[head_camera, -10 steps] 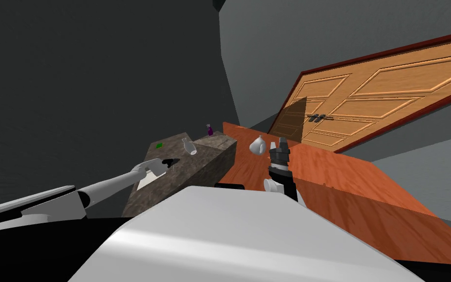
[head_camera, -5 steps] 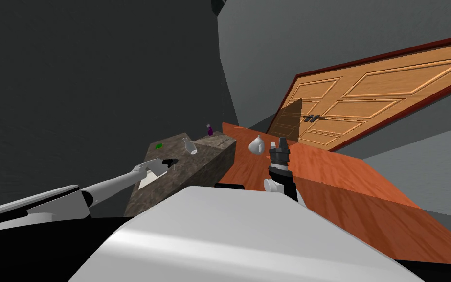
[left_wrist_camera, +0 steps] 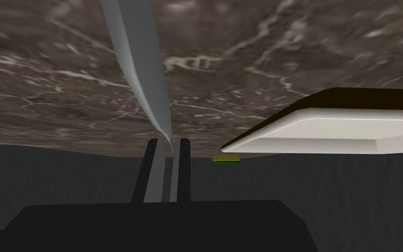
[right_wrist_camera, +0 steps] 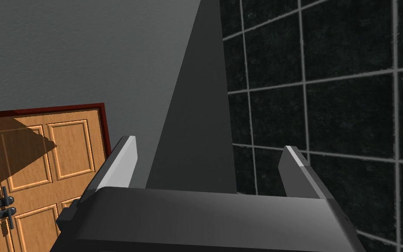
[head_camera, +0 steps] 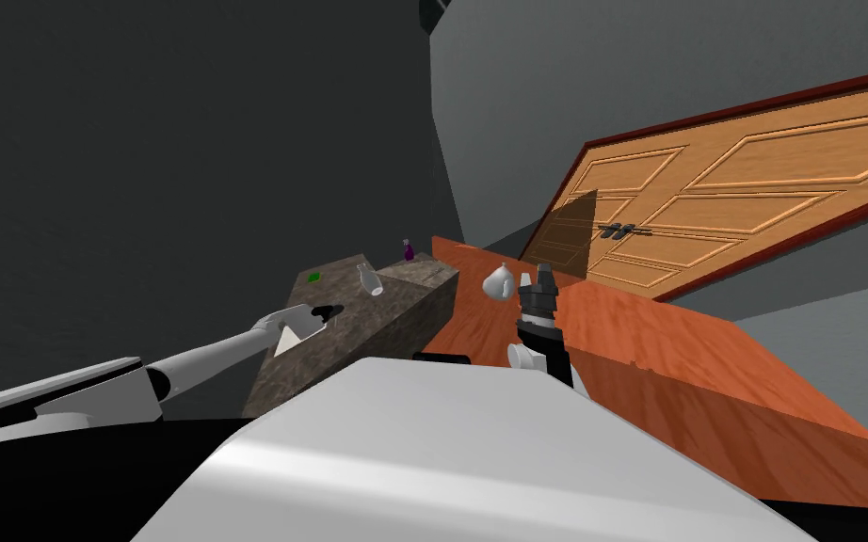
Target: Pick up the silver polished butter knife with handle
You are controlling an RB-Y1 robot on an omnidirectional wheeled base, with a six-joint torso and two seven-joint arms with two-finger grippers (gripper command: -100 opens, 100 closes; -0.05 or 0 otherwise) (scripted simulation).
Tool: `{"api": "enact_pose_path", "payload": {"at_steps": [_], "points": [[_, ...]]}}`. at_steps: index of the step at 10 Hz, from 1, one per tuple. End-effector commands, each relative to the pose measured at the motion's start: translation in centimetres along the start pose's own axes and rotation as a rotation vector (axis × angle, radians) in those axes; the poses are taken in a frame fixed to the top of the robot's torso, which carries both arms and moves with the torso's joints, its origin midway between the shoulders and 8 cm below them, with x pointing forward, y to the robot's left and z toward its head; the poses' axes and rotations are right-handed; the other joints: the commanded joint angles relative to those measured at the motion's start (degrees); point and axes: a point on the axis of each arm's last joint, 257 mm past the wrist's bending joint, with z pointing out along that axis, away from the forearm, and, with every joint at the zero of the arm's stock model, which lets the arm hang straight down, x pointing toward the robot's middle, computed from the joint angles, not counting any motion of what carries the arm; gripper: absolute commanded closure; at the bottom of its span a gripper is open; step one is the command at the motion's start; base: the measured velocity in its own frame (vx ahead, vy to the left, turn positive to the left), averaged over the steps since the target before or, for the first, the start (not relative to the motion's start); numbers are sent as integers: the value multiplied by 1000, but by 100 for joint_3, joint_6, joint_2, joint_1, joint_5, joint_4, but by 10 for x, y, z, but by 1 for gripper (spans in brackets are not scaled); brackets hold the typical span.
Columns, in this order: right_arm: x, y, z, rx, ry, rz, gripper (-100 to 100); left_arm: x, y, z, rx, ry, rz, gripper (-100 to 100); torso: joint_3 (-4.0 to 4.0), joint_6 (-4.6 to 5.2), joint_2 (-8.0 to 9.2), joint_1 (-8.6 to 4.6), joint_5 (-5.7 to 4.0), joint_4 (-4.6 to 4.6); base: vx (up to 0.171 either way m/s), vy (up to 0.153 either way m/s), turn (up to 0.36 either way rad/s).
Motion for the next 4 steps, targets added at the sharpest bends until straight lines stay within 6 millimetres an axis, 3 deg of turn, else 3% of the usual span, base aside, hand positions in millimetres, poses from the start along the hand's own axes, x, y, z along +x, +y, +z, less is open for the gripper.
{"api": "enact_pose_path", "payload": {"at_steps": [1,2,3,4], "points": [[0,0,0,0,0,0,0,-1,-8,-4,27,2,23,100,0,0,0,0,0,0,108,-78,224],[0,0,0,0,0,0,0,-1,-13,-8,46,3,40,100,-5,3,-8,-13,-2,-2,116,-91,287],[0,0,0,0,0,0,0,-1,-9,-6,33,2,30,100,-7,1,-12,-20,-4,-3,49,-45,74],[0,0,0,0,0,0,0,-1,-9,-6,35,3,32,0,-2,12,0,-5,0,-1,7,-9,-11]]}}
